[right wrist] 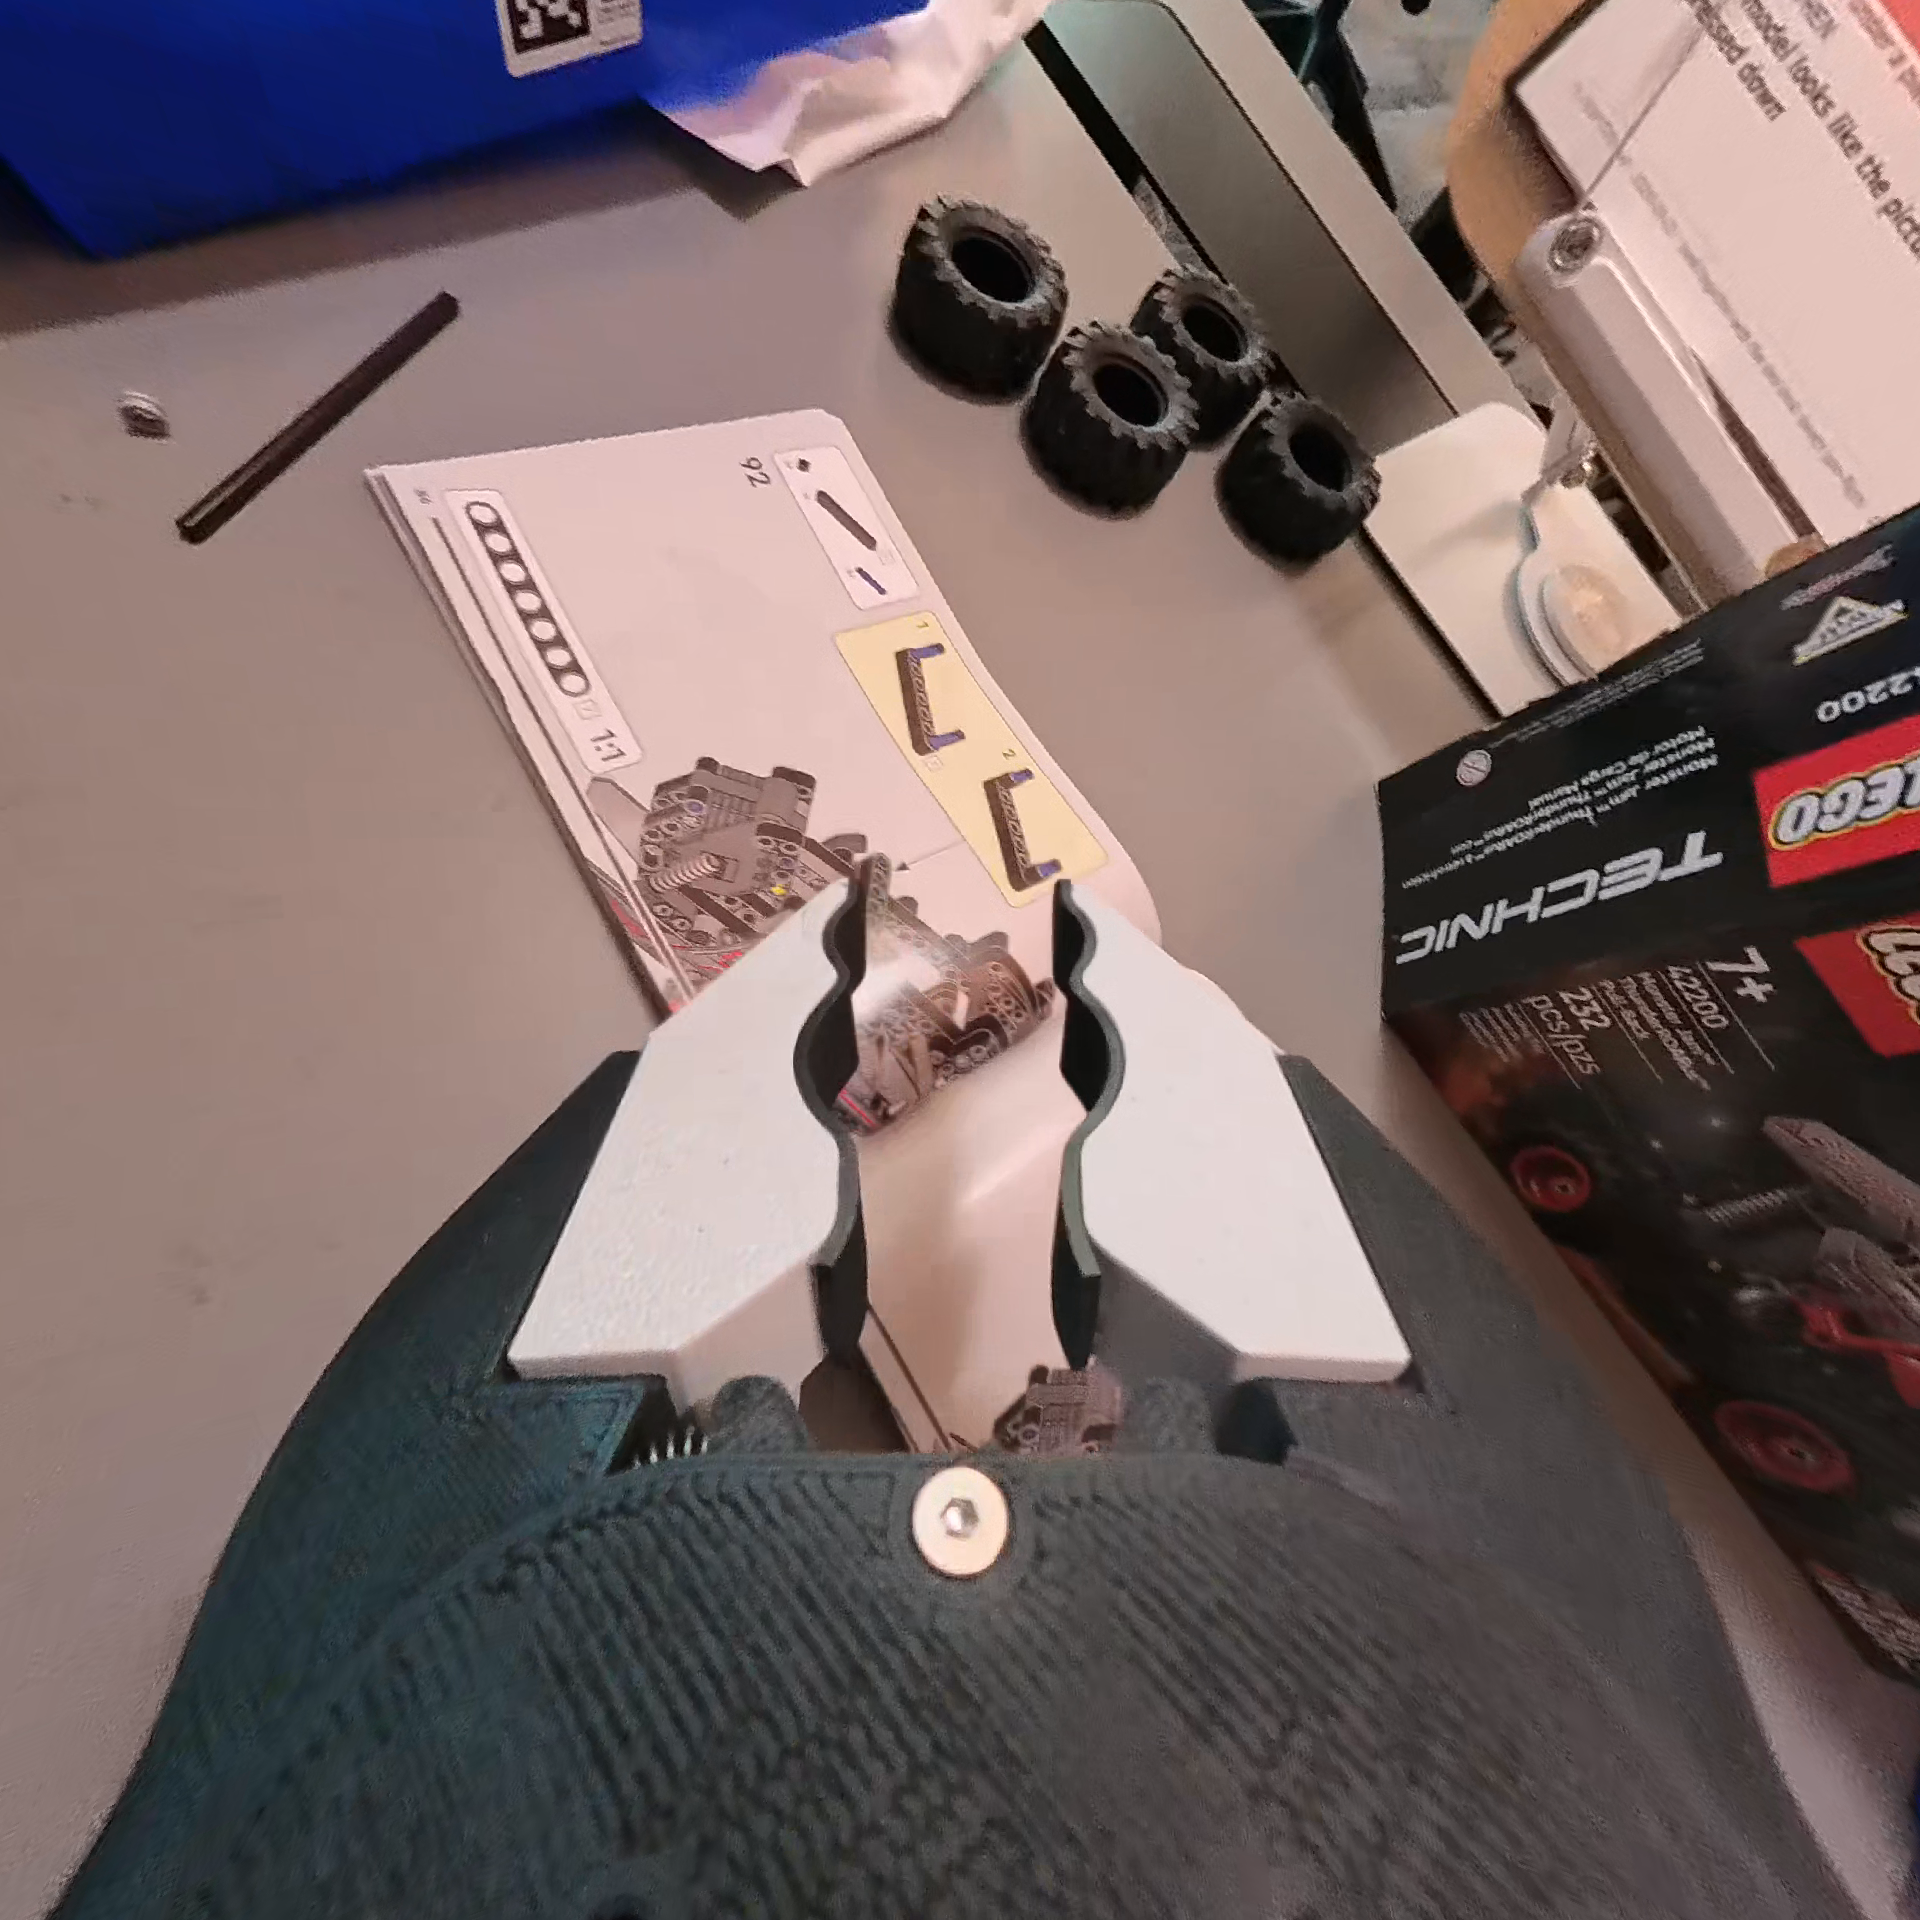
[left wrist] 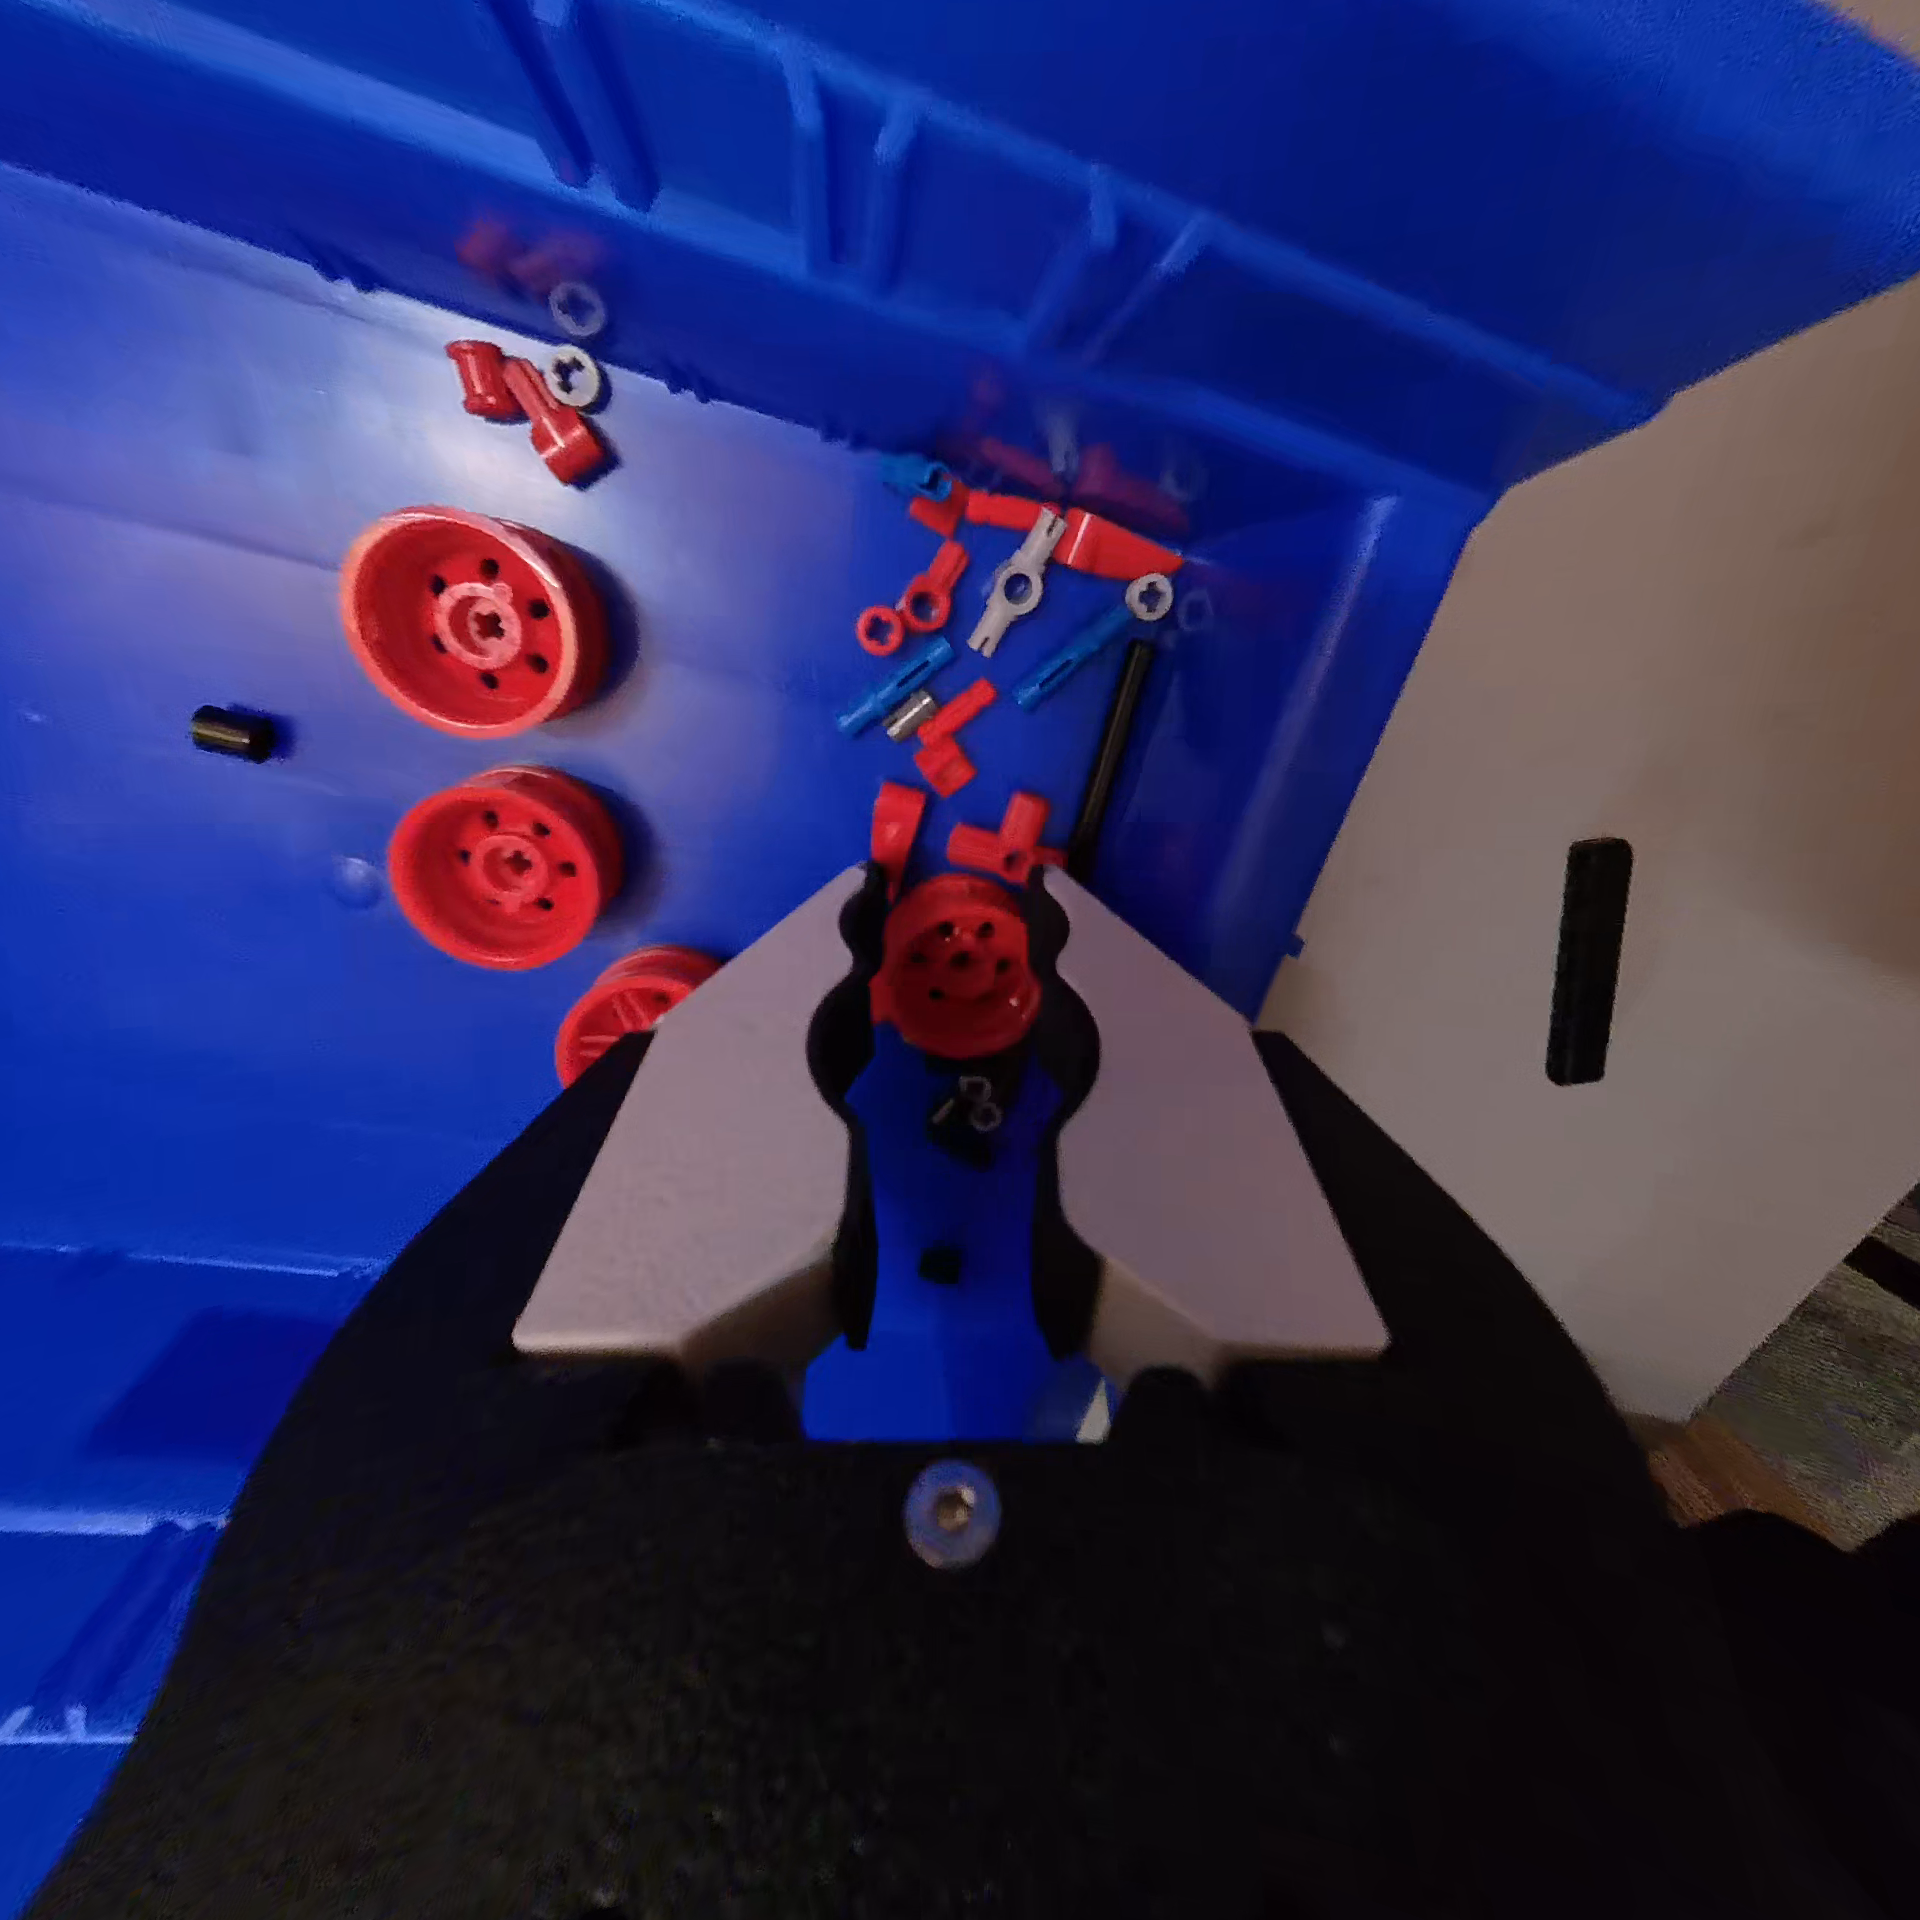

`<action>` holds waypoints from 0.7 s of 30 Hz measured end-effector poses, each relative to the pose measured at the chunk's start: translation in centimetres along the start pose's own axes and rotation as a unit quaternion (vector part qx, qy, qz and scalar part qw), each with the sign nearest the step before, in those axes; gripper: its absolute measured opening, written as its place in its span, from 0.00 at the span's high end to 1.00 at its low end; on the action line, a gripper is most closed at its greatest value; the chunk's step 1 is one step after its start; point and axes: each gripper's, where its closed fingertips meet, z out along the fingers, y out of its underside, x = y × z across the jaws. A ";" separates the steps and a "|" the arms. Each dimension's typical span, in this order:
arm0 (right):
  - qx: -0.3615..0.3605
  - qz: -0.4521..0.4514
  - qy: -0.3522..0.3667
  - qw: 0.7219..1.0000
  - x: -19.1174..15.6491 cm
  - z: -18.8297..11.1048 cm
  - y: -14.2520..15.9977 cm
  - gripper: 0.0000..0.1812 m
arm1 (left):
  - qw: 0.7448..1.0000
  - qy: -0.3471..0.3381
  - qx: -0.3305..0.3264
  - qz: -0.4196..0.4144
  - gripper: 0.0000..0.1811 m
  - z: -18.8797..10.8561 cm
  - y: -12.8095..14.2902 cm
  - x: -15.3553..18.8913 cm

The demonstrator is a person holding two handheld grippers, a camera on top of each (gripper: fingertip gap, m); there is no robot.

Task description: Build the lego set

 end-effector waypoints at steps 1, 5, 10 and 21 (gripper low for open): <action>0.002 -0.001 -0.002 1.000 -0.4 0.1 0.0 0.81 | 1.000 -0.005 -0.007 -0.004 0.87 0.0 0.3 -0.1; 0.008 -0.002 -0.017 1.000 -1.7 0.5 0.3 0.81 | 0.994 -0.075 -0.078 -0.018 0.88 -0.5 3.3 -2.5; 0.005 0.006 -0.023 1.000 -1.0 0.5 0.6 0.81 | 0.993 -0.092 -0.041 -0.061 0.88 -1.9 3.3 -3.8; -0.005 0.065 -0.088 0.994 -1.9 -0.5 4.2 0.89 | 0.953 -0.178 0.153 -0.191 0.90 -6.2 -0.2 -7.2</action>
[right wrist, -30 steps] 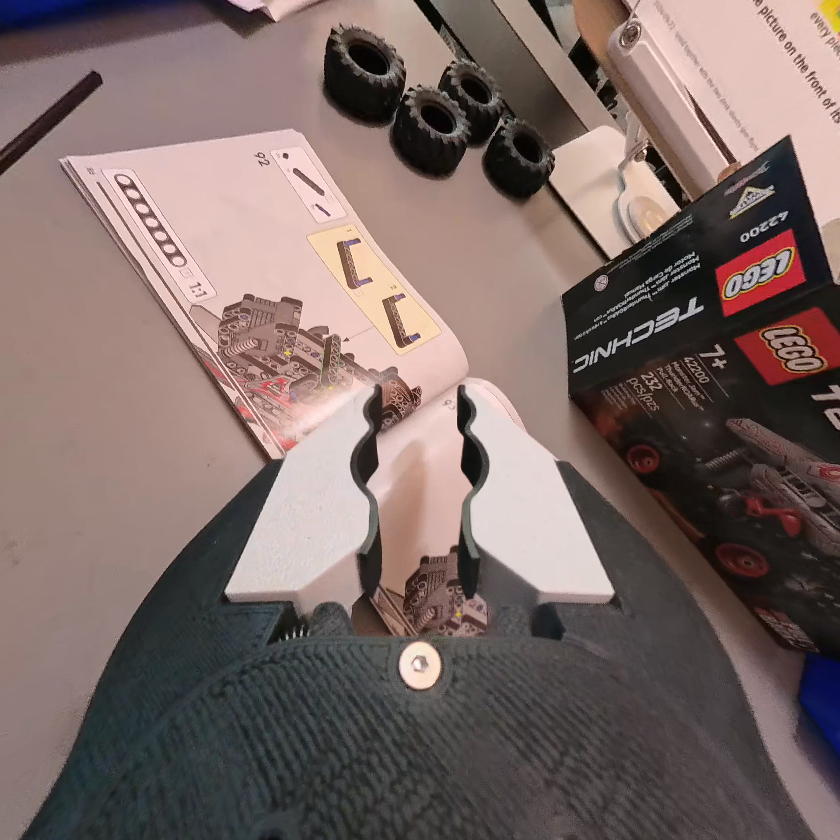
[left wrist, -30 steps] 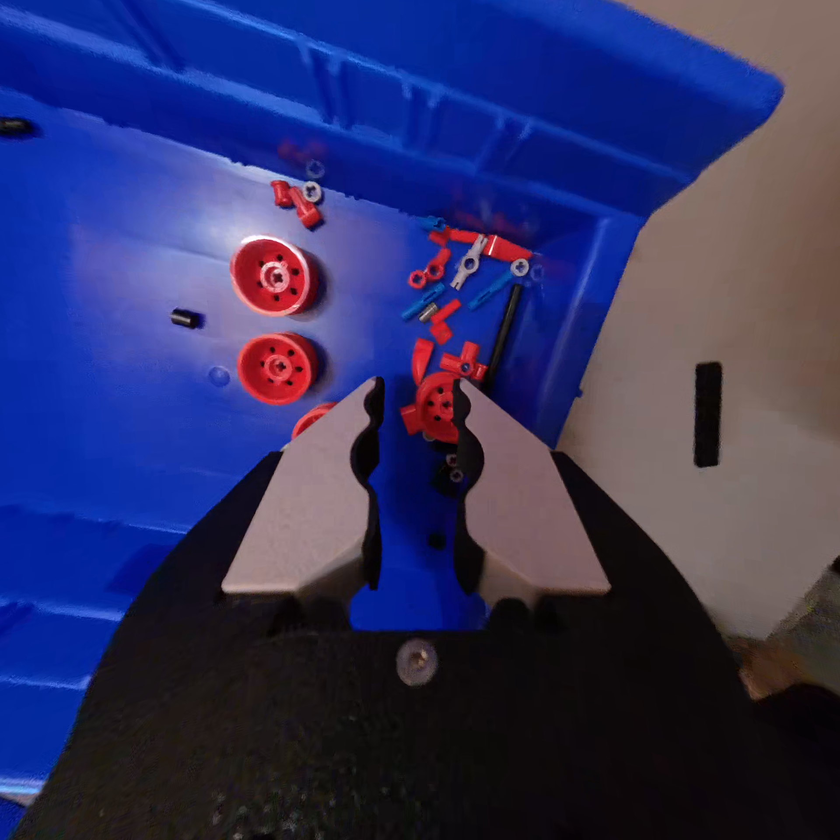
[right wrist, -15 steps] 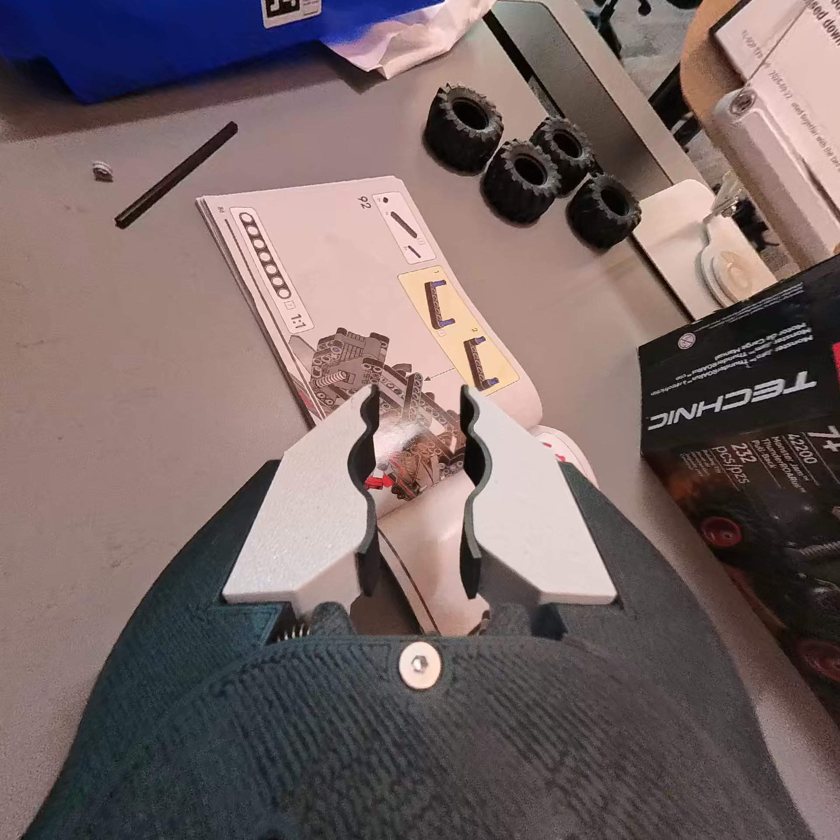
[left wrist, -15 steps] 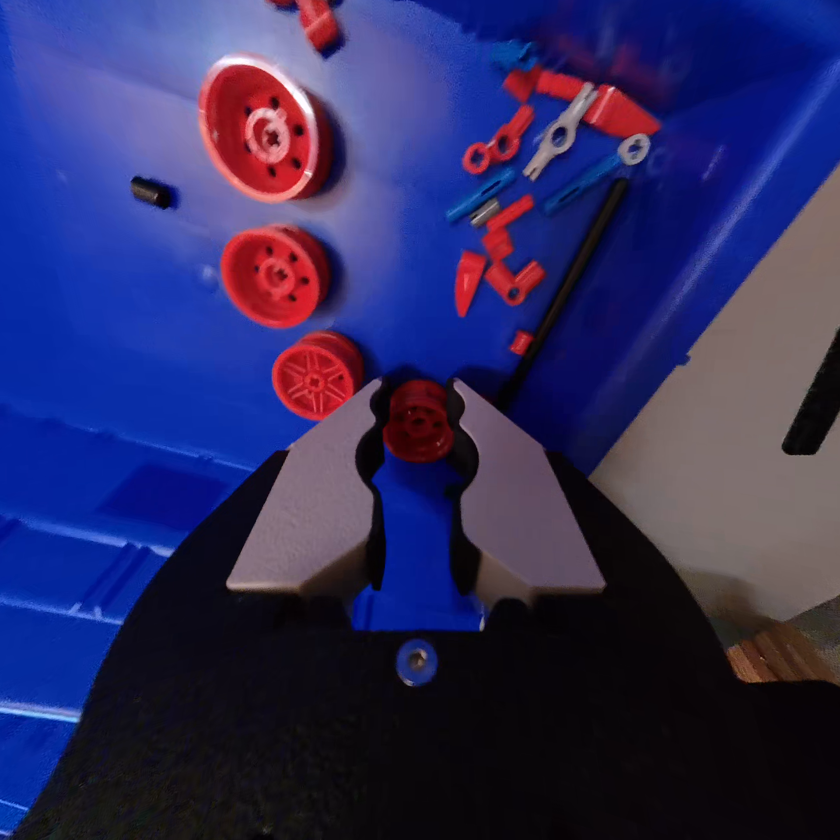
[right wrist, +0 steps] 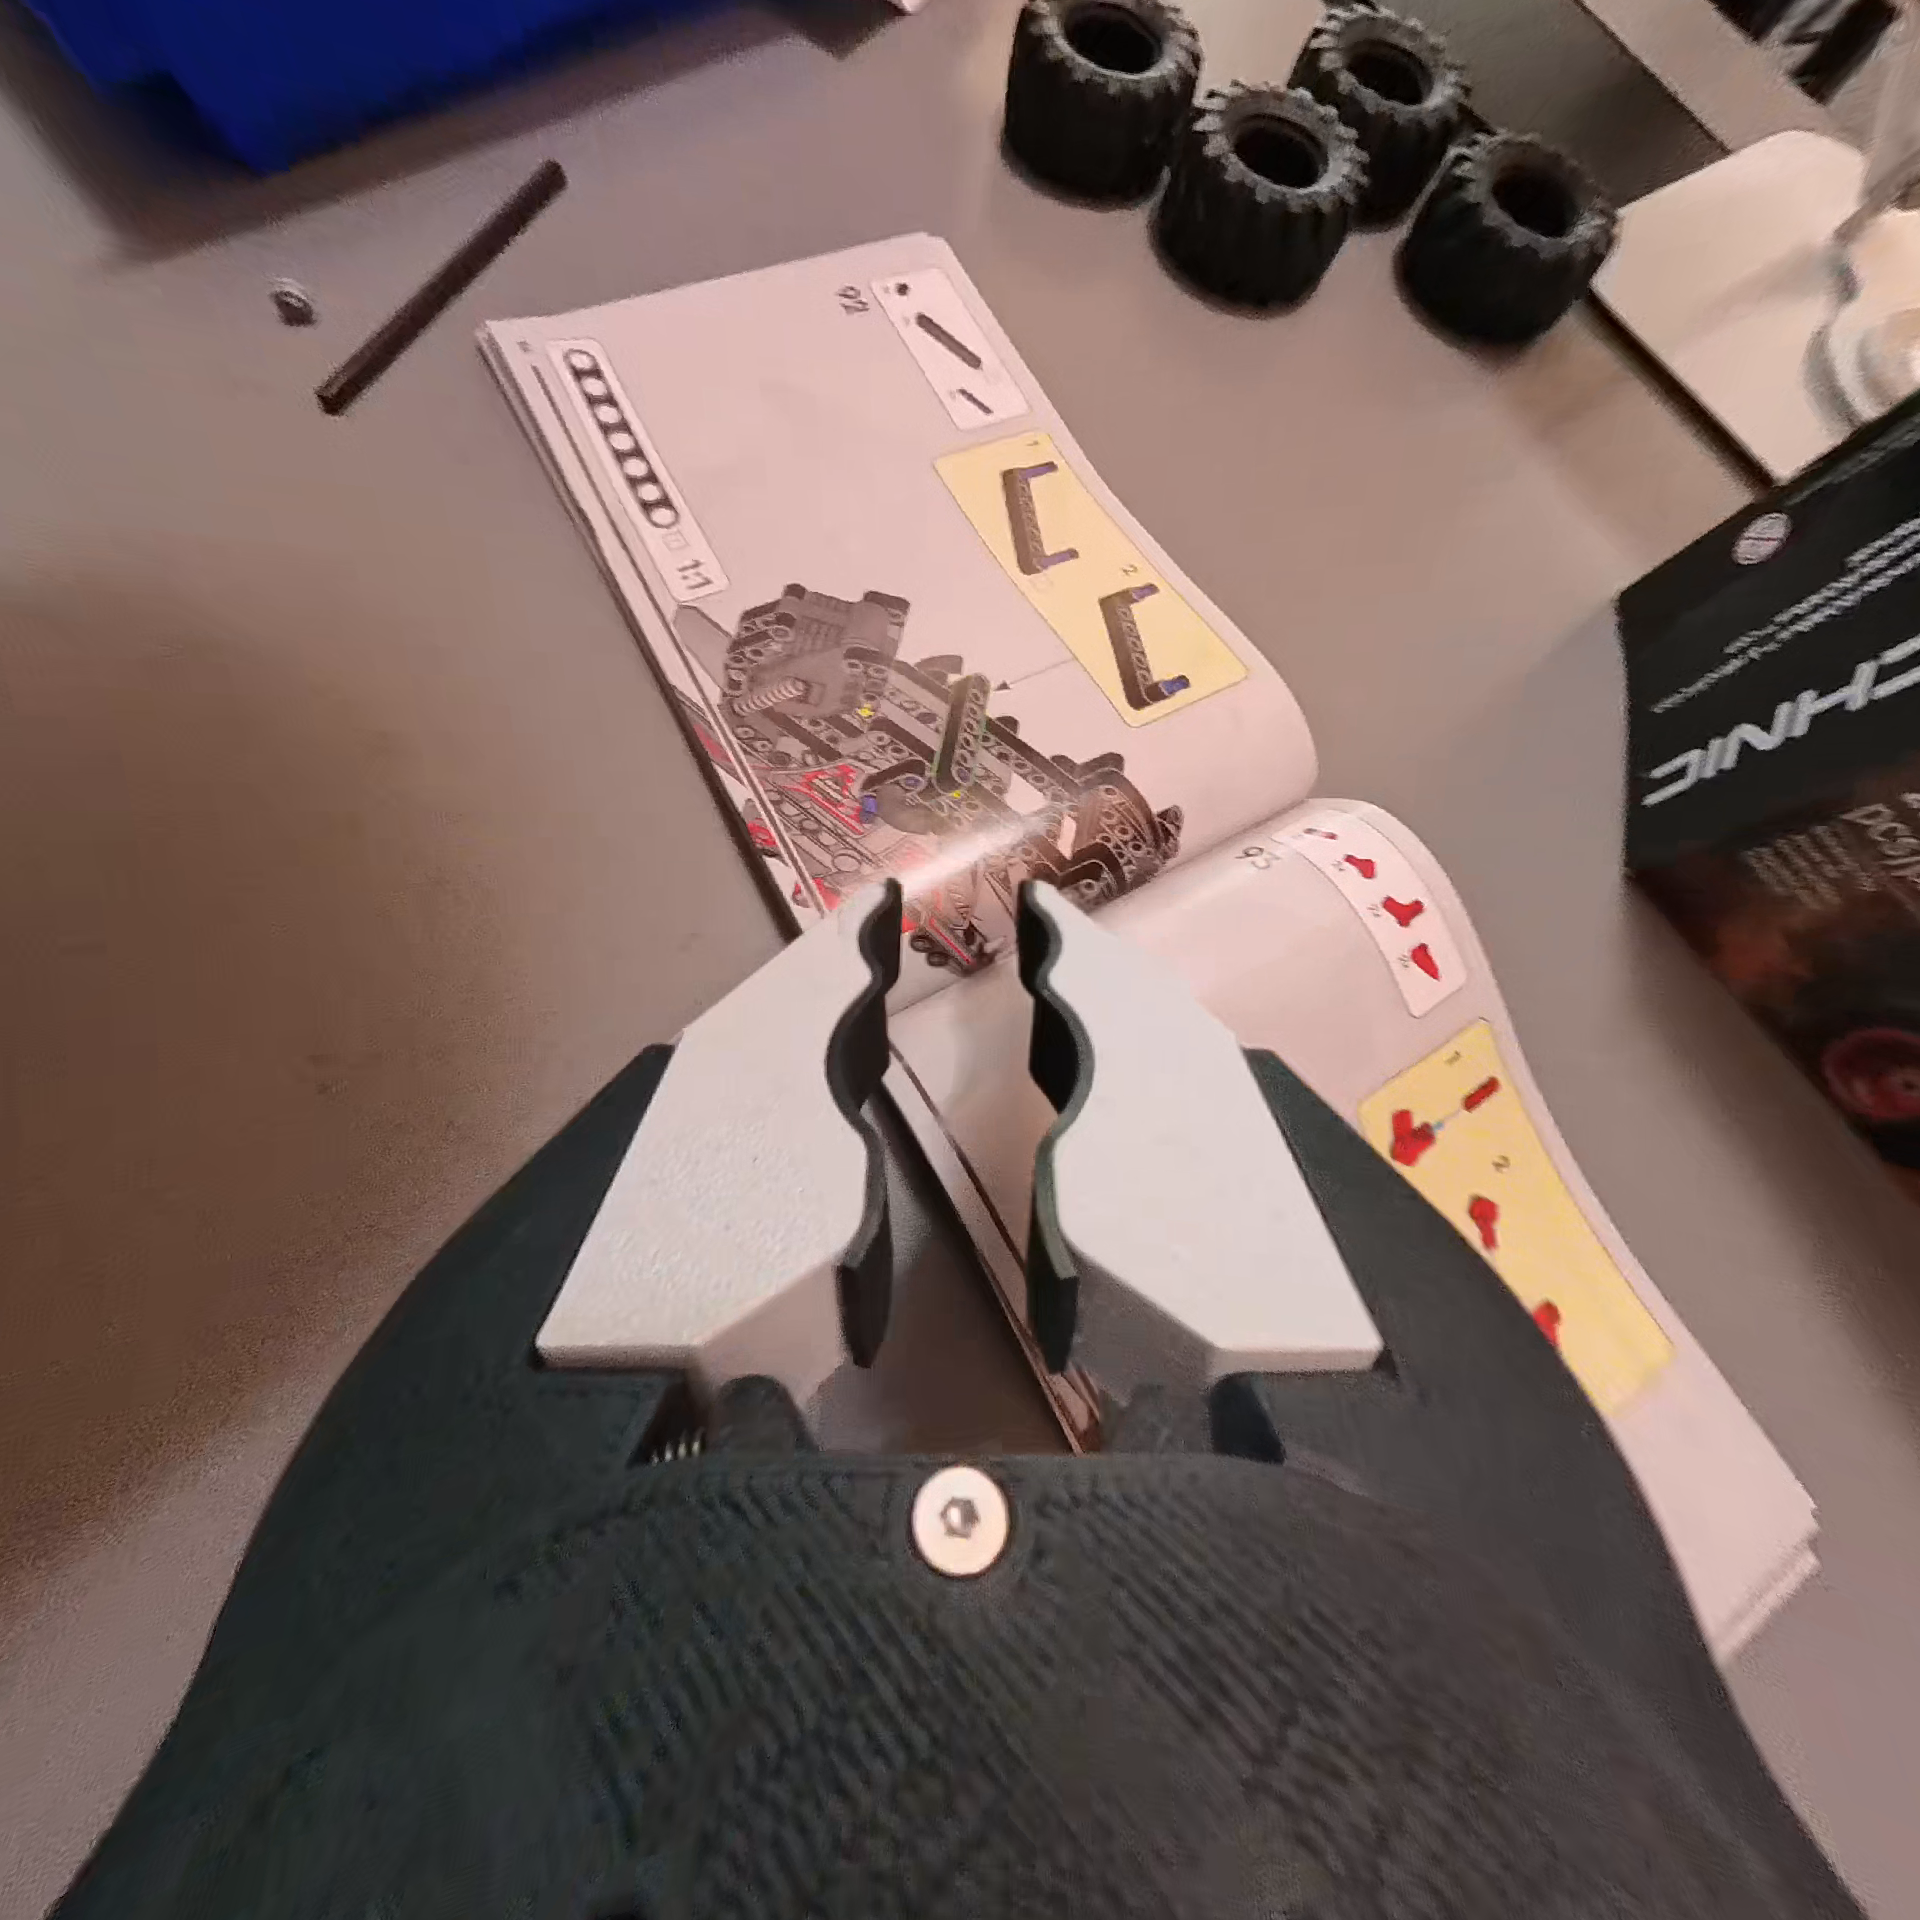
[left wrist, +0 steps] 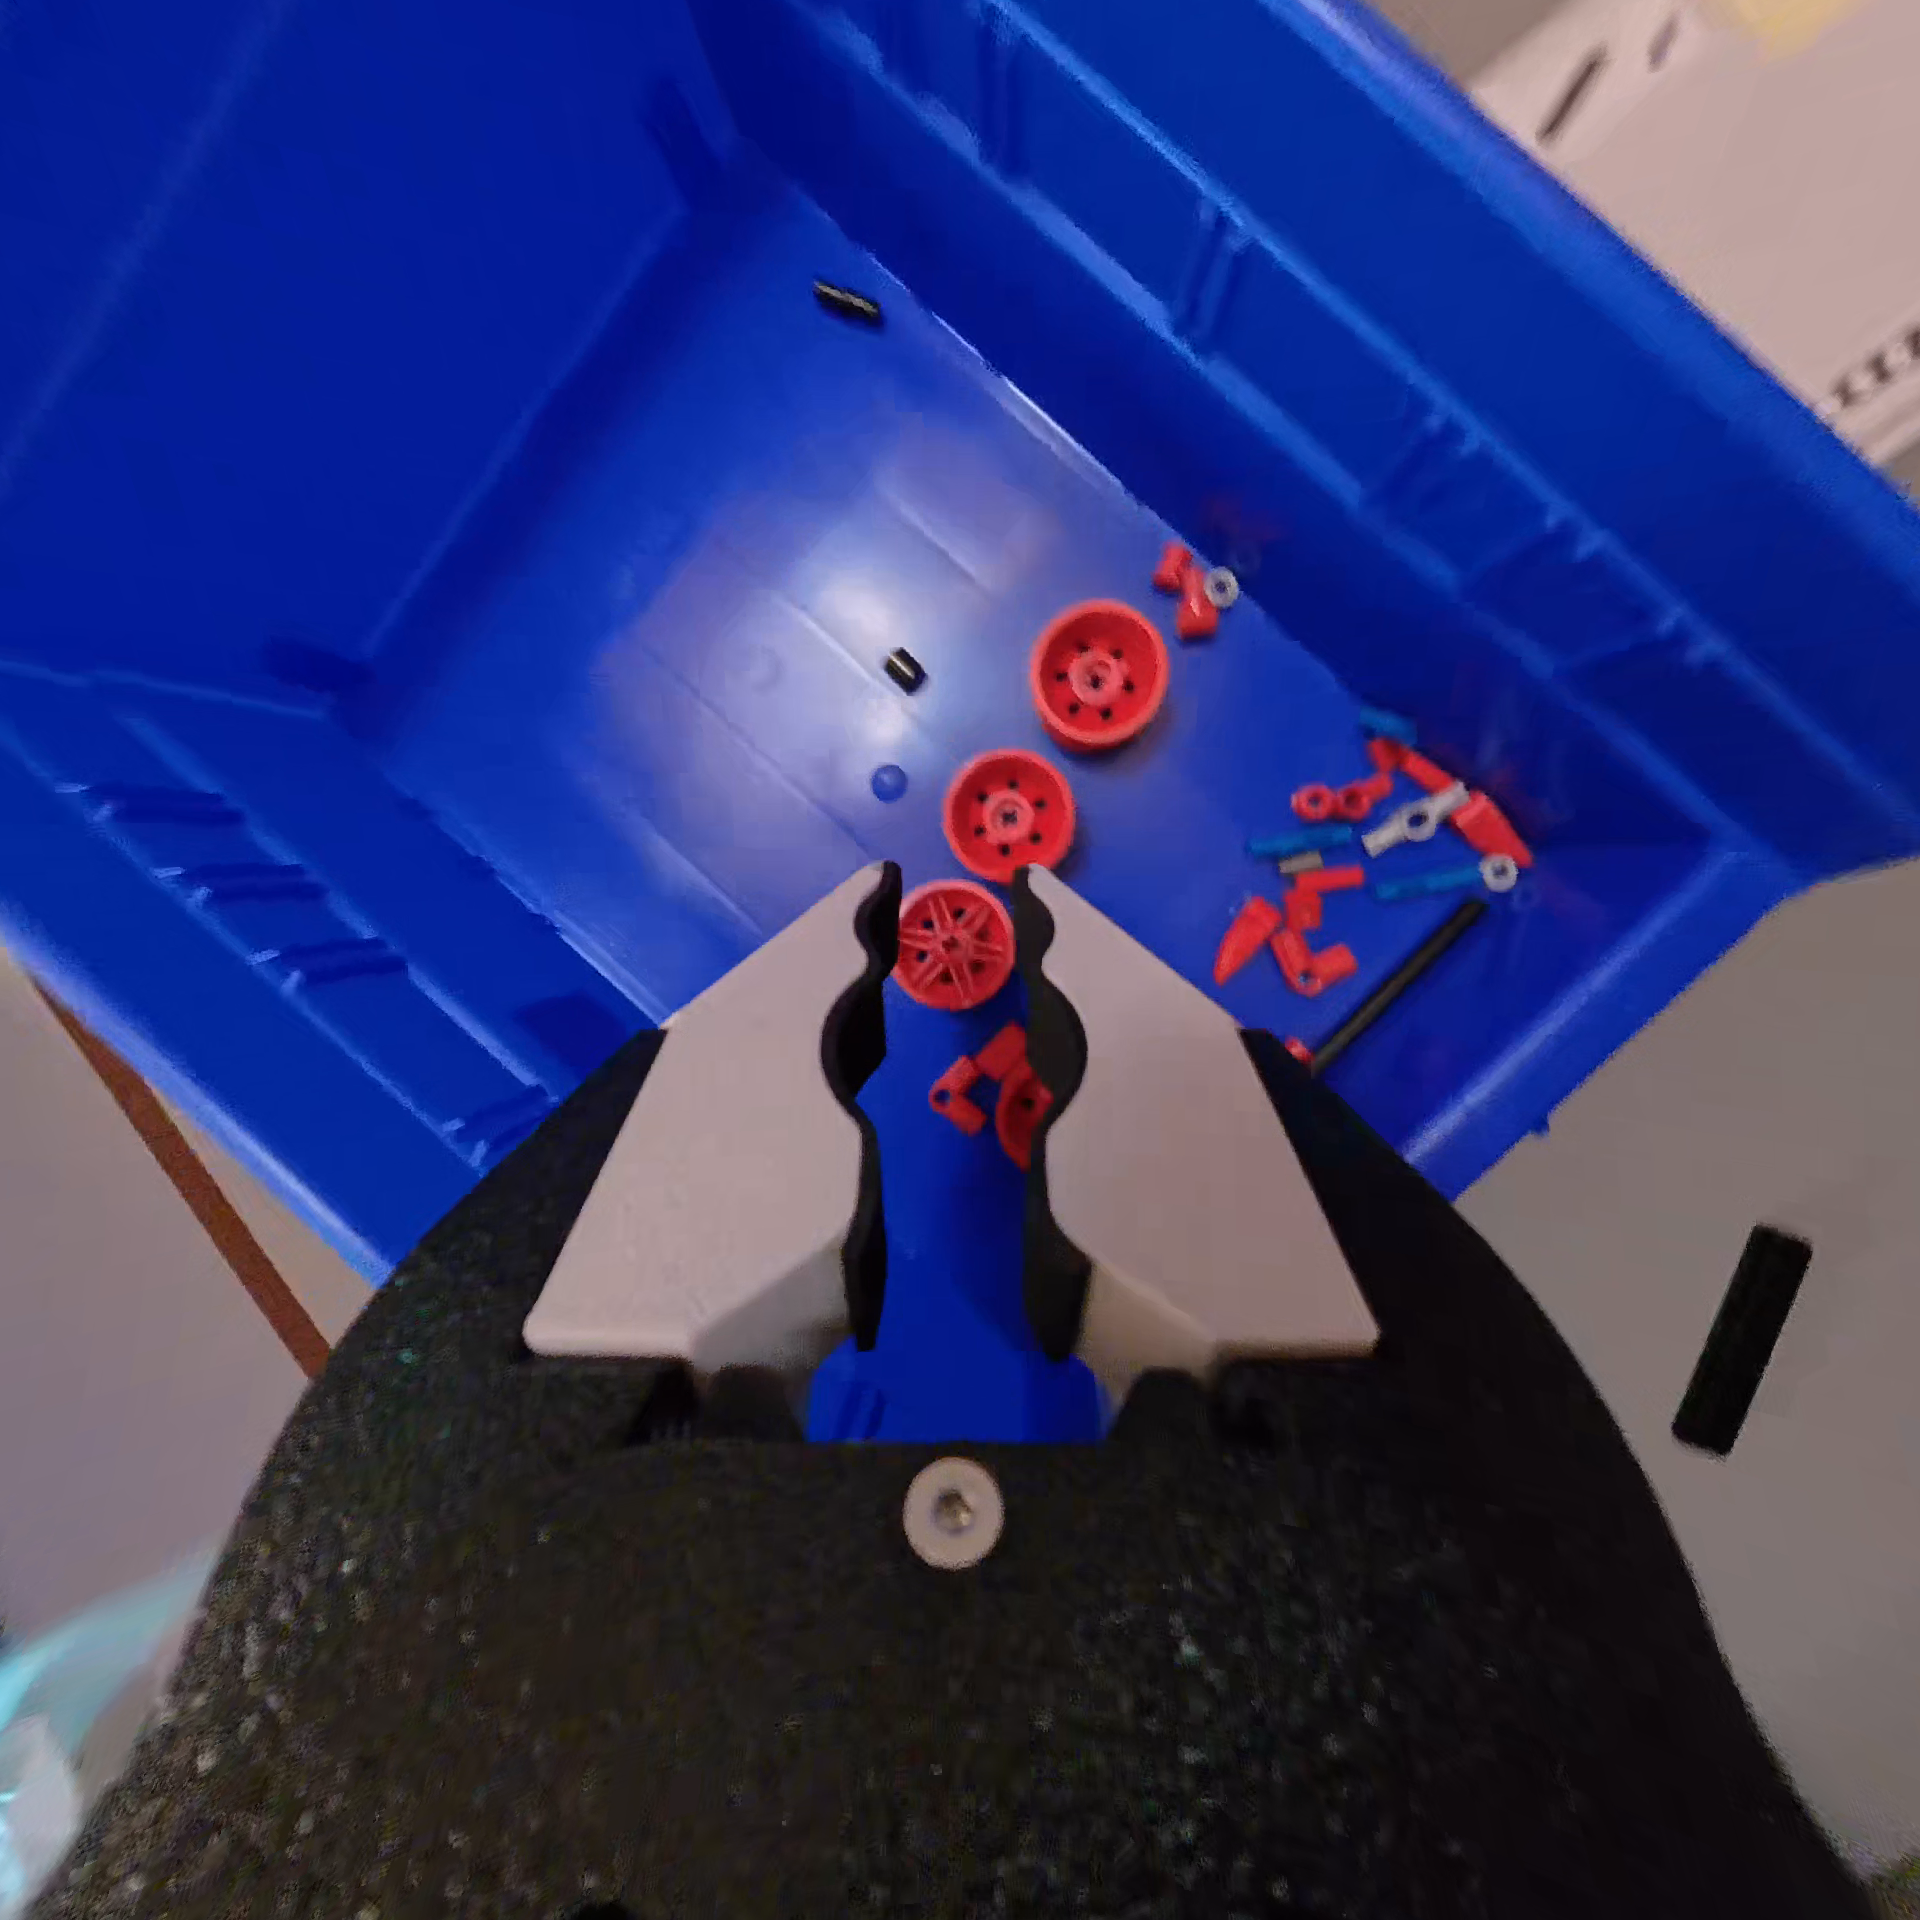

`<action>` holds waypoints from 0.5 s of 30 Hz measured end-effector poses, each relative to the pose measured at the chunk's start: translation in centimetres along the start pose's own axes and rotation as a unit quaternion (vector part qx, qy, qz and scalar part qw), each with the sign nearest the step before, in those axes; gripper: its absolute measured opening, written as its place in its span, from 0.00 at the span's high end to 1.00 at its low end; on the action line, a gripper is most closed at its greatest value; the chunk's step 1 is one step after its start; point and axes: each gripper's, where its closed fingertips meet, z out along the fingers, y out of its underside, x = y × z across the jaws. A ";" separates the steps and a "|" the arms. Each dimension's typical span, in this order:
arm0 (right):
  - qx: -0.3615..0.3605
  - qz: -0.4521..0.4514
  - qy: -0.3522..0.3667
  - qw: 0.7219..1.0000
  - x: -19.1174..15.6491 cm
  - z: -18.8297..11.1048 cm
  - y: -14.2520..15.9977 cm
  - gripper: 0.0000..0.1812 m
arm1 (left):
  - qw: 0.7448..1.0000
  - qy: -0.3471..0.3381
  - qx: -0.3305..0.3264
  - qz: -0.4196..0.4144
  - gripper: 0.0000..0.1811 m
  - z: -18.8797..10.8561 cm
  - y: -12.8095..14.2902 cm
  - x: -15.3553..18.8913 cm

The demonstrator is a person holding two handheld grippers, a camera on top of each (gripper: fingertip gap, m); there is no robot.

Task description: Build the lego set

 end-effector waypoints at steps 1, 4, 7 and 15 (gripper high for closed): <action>-0.003 -0.002 -0.012 1.000 -0.2 0.1 0.2 0.91 | 1.000 -0.007 0.013 -0.017 0.90 -0.1 -0.4 -0.4; -0.037 -0.034 -0.011 0.999 0.2 0.5 1.7 0.90 | 0.997 -0.029 0.042 -0.063 0.90 -0.2 -0.9 -1.5; -0.026 -0.040 -0.029 0.998 0.0 0.7 1.6 0.94 | 0.993 -0.063 0.034 -0.096 0.89 -0.5 -0.1 -2.8; -0.034 -0.038 -0.050 0.997 0.3 0.5 2.0 0.98 | 0.959 -0.249 -0.012 -0.132 0.71 -5.8 4.2 -9.4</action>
